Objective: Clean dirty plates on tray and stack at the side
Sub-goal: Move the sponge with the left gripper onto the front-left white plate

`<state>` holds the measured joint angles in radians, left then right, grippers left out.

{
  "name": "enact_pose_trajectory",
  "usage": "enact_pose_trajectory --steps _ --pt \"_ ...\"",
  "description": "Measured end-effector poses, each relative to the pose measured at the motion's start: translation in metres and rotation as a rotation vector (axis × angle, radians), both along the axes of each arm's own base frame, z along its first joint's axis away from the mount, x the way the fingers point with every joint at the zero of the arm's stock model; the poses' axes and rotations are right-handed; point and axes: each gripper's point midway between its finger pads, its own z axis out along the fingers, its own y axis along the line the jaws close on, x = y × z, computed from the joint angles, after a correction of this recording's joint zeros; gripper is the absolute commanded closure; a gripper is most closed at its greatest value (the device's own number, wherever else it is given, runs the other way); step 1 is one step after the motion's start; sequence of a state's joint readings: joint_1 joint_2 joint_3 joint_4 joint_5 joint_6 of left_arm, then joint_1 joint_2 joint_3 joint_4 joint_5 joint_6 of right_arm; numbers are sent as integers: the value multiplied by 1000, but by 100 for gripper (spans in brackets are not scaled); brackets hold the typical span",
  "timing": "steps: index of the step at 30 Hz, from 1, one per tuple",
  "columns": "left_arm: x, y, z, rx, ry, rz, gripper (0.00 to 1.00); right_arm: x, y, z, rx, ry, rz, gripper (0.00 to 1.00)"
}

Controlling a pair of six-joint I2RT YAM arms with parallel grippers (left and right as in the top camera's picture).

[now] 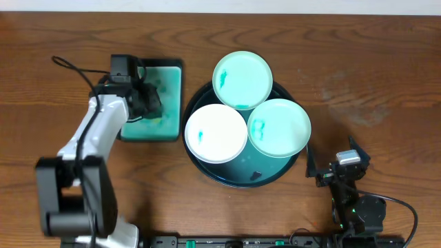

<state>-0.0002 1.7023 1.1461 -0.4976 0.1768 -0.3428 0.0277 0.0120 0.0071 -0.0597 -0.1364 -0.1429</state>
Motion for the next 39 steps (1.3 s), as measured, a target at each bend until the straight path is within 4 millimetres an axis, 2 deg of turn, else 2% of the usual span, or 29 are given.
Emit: enact_pose_trajectory --steps 3,6,8,10,12,14,19,25,28,30,31,32,35,39 --pt "-3 -16 46 -76 -94 -32 93 0 0 0 0 0 0 1" --pt "-16 -40 91 -141 -155 -64 93 0 0 0 0 0 0 1" --pt "-30 -62 104 -179 -152 -99 93 0 0 0 0 0 0 1" --pt "-41 -84 104 -209 -120 -132 93 0 0 0 0 0 0 1" --pt "-53 -116 93 -241 -61 -168 93 0 0 0 0 0 0 1" --pt "-63 -137 78 -245 5 -153 93 0 0 0 0 0 0 1" --pt "-86 -172 25 -167 146 -58 93 0 0 0 0 0 0 1" --pt "-75 -211 -16 -129 119 -43 93 0 0 0 0 0 0 1" --pt "-73 -215 -36 -98 127 -18 92 0 0 0 0 0 0 1" --pt "-72 -211 -47 -72 140 4 85 0 0 0 0 0 0 1" --pt "-72 -209 -53 -60 147 14 75 0 0 0 0 0 0 1" --pt "-72 -207 -56 -51 152 23 73 0 0 0 0 0 0 1" --pt "-71 -204 -60 -40 155 32 72 0 0 0 0 0 0 1" --pt "-71 -203 -59 -22 147 -6 55 0 0 0 0 0 0 1"
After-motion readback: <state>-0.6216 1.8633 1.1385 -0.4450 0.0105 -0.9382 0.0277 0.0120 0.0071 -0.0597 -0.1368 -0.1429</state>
